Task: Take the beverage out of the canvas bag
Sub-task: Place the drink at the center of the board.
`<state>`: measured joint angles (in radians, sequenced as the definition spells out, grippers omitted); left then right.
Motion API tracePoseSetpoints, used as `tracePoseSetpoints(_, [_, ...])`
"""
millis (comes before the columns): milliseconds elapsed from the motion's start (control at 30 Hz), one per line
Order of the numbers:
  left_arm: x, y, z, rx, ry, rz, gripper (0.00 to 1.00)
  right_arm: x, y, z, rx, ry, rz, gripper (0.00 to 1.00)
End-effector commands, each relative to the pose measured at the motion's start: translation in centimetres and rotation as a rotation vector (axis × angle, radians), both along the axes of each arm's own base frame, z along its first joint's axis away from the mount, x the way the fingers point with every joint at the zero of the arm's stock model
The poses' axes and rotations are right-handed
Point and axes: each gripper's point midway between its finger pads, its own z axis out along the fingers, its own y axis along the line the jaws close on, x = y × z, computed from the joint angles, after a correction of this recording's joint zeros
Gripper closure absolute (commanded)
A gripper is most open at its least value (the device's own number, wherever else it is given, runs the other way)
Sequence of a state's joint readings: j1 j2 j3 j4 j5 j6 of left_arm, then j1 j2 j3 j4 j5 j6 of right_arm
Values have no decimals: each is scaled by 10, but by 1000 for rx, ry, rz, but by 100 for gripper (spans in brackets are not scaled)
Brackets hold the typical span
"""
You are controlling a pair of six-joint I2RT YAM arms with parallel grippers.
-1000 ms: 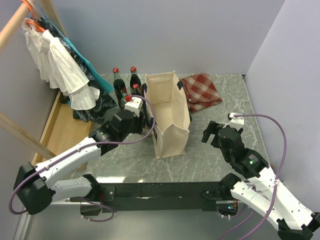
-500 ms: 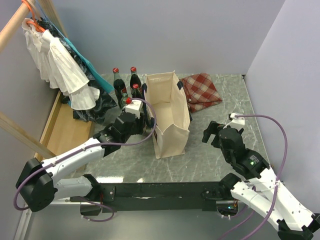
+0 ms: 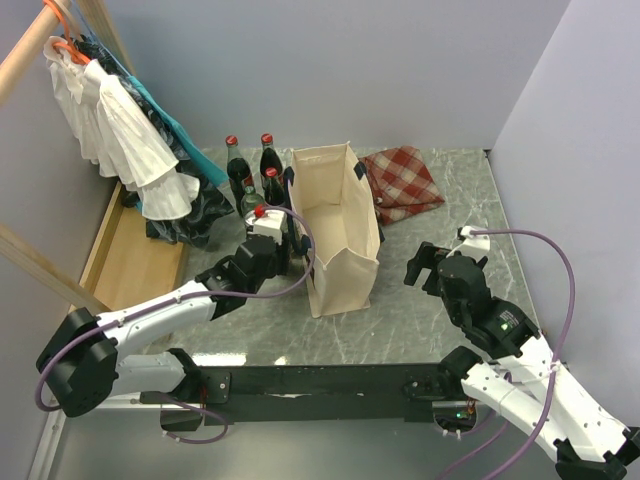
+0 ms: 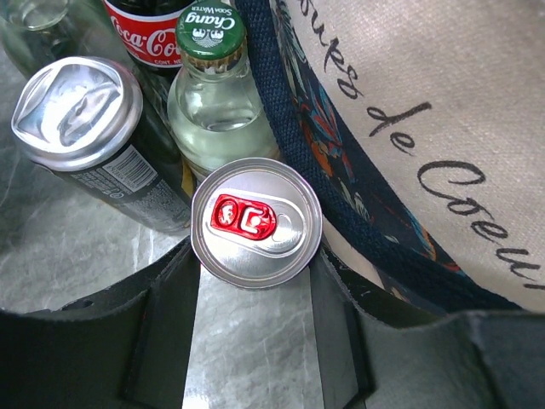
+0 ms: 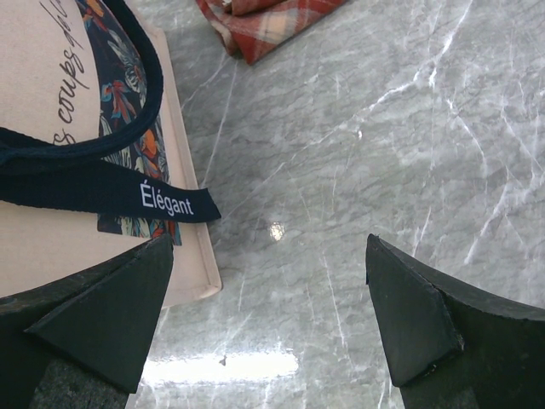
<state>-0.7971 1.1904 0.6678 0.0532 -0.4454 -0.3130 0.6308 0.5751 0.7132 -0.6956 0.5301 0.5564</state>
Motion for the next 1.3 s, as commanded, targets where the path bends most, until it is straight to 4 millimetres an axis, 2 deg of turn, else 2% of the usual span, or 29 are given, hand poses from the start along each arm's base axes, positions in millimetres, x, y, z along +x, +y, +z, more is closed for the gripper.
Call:
tracePoseSetpoints(0, [16,-6,35,-115,-128,69,99,2,1,9,18,-37,-5,0])
tracePoseSetpoints(333, [19,-8,35,-132,-153,89,99,3,1,9,16,-34,-9,0])
tracePoseSetpoints(667, [19,-11,27,-153,-135,93,99,3,0,9,16,-36,-10,0])
tracePoseSetpoints(767, [19,-13,26,-165,-133,87,95,2,0,9,15,-35,-11,0])
tracePoseSetpoints(1067, [20,-13,19,-145,-119,95,94,2,0,8,13,-34,-11,0])
tracePoseSetpoints(1267, [21,-15,15,-131,-114,94,88,2,0,8,13,-33,-13,0])
